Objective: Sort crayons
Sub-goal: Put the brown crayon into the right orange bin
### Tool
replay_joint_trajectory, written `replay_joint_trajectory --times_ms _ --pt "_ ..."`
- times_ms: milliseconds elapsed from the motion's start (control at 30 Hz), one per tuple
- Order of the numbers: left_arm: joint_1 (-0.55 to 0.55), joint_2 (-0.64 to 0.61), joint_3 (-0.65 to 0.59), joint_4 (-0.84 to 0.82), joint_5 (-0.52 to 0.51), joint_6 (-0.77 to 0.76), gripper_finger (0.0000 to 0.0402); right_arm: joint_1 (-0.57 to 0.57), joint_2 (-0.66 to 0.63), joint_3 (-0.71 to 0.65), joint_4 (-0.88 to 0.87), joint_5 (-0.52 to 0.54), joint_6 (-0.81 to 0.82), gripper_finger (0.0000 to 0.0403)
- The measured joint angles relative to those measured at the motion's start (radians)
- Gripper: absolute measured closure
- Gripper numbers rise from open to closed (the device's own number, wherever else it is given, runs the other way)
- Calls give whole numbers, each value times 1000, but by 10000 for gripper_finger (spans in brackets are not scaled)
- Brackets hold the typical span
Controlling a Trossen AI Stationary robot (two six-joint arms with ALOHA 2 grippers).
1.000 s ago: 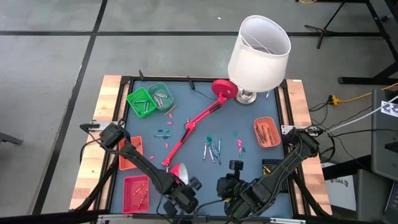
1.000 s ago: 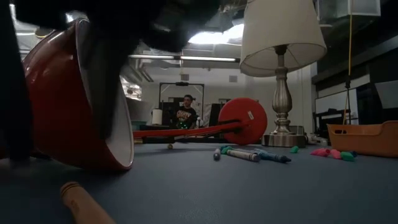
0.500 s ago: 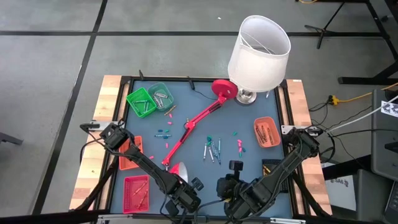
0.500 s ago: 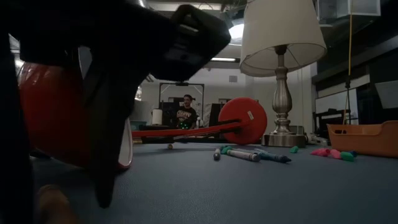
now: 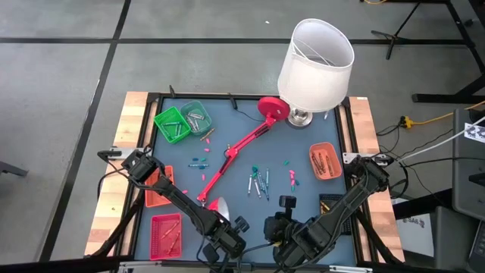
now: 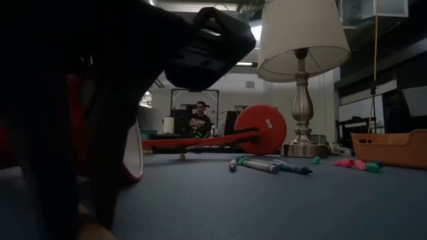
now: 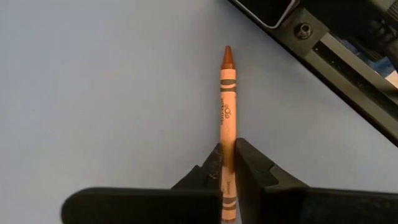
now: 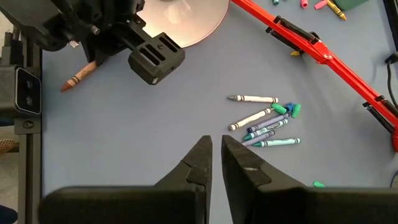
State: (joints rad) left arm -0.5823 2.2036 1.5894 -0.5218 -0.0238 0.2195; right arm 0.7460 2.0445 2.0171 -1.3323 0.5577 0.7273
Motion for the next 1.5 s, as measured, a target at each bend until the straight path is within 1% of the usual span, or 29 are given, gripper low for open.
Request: replay_joint_trajectory --times_ms 233,433,600,700,767,867,1033,1267,1500 --pt "0 0 0 4 -3 1 395 1 0 0 -23 0 0 370" --pt "3 0 0 19 -5 1 395 1 0 0 -100 0 7 370" --pt "27 2 0 61 -34 7 395 1 -4 0 -182 0 16 370" --pt "51 3 -1 85 -40 4 395 8 -16 0 -241 29 61 370" --pt "68 3 -1 109 -55 -5 395 15 -31 0 -238 50 68 370" --pt "97 3 -1 163 -57 -25 395 37 -64 -1 -239 91 68 370" --pt "145 3 -1 260 -56 -25 395 87 -129 -1 -239 190 72 370" --pt "209 3 -1 470 -71 -26 395 119 -203 -1 -239 278 72 370" --pt "288 3 -1 692 -67 -26 395 102 -280 -1 -239 308 4 370"
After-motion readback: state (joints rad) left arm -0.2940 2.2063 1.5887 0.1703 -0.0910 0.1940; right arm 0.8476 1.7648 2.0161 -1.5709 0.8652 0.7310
